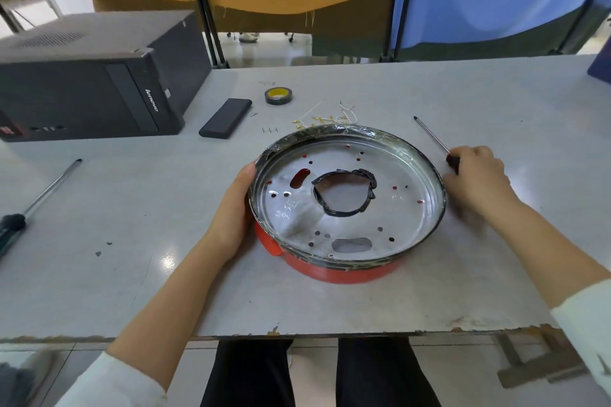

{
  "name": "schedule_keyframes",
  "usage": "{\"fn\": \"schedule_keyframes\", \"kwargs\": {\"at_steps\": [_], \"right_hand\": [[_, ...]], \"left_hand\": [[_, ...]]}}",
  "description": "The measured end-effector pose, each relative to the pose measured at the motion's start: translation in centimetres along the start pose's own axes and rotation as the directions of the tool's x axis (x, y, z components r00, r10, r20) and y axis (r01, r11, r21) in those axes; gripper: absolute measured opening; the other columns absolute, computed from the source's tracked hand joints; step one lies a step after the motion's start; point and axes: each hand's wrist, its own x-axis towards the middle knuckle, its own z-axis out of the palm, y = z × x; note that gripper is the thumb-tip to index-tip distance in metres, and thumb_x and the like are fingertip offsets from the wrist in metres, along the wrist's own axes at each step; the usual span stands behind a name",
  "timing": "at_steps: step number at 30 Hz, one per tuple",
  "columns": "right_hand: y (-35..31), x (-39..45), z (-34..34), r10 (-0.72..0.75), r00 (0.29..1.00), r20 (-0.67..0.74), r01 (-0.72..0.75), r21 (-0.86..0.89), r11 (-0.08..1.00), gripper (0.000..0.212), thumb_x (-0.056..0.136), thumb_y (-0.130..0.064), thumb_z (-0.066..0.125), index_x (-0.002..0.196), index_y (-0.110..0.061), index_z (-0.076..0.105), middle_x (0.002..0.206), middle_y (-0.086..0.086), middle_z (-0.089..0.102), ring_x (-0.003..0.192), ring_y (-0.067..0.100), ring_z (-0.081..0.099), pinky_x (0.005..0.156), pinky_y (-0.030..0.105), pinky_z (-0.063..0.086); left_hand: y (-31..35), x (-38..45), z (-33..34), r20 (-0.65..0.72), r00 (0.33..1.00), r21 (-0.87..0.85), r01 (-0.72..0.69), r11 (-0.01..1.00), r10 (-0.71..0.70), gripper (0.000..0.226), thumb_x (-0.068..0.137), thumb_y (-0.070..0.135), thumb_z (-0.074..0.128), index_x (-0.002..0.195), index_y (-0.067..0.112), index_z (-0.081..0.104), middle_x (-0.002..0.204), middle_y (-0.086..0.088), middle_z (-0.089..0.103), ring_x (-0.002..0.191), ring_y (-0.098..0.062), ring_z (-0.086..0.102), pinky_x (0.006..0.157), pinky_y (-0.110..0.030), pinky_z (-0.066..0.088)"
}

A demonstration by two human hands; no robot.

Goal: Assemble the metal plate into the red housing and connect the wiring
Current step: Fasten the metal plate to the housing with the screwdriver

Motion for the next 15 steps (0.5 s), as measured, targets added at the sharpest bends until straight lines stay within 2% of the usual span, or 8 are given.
{"fn": "schedule_keyframes", "kwargs": {"at_steps": [3, 6, 10, 12, 15], "right_hand": [[-0.2, -0.5, 0.4, -0.027, 0.999, -0.027, 0.027, -0.003, 1.000, 0.047, 0.085, -0.001, 0.049, 0.132, -0.005, 0.044, 0.130, 0.023, 0.039, 0.116, 0.044, 0.039, 0.094, 0.047, 0.038], [-0.7, -0.8, 0.2, -0.087, 0.996, -0.024, 0.088, 0.077, 0.993, 0.055, 0.085, -0.009, 0.056, 0.137, -0.006, 0.040, 0.131, 0.024, 0.041, 0.120, 0.042, 0.041, 0.099, 0.046, 0.039], [-0.7, -1.3, 0.5, -0.033, 0.999, -0.005, 0.033, 0.032, 0.999, 0.046, 0.088, -0.017, 0.055, 0.129, 0.000, 0.042, 0.125, 0.025, 0.046, 0.112, 0.044, 0.045, 0.089, 0.046, 0.041], [-0.7, -1.2, 0.4, -0.018, 0.999, -0.030, 0.021, 0.108, 0.994, 0.044, 0.088, -0.019, 0.057, 0.125, 0.000, 0.043, 0.121, 0.022, 0.052, 0.107, 0.040, 0.051, 0.082, 0.040, 0.041], [-1.0, -1.2, -0.3, 0.043, 0.990, -0.135, 0.007, 0.352, 0.936, 0.039, 0.086, -0.020, 0.058, 0.121, -0.006, 0.045, 0.112, 0.011, 0.060, 0.096, 0.033, 0.058, 0.076, 0.035, 0.045]], "left_hand": [[-0.2, 0.1, -0.1, 0.007, 1.000, 0.016, -0.006, 1.000, 0.006, 0.049, 0.106, 0.039, 0.024, 0.118, 0.026, 0.069, 0.123, -0.005, 0.069, 0.117, -0.021, 0.064, 0.092, -0.031, 0.052], [-0.2, 0.2, -0.2, 0.004, 1.000, 0.019, -0.008, 1.000, 0.008, 0.049, 0.106, 0.038, 0.024, 0.114, 0.029, 0.071, 0.120, -0.003, 0.071, 0.114, -0.017, 0.066, 0.086, -0.023, 0.054], [-0.5, 0.3, -0.4, 0.007, 1.000, 0.032, -0.020, 0.999, 0.020, 0.049, 0.105, 0.041, 0.024, 0.117, 0.029, 0.070, 0.123, -0.003, 0.070, 0.117, -0.019, 0.064, 0.094, -0.034, 0.048], [-0.6, 0.3, -0.5, 0.021, 0.999, 0.029, -0.026, 0.999, 0.026, 0.049, 0.105, 0.041, 0.024, 0.117, 0.028, 0.069, 0.123, -0.004, 0.070, 0.117, -0.021, 0.064, 0.095, -0.037, 0.047], [-0.7, 0.4, -0.6, 0.025, 0.999, 0.036, -0.043, 0.998, 0.043, 0.048, 0.105, 0.040, 0.025, 0.122, 0.022, 0.066, 0.125, -0.008, 0.068, 0.119, -0.025, 0.062, 0.097, -0.039, 0.047]]}}
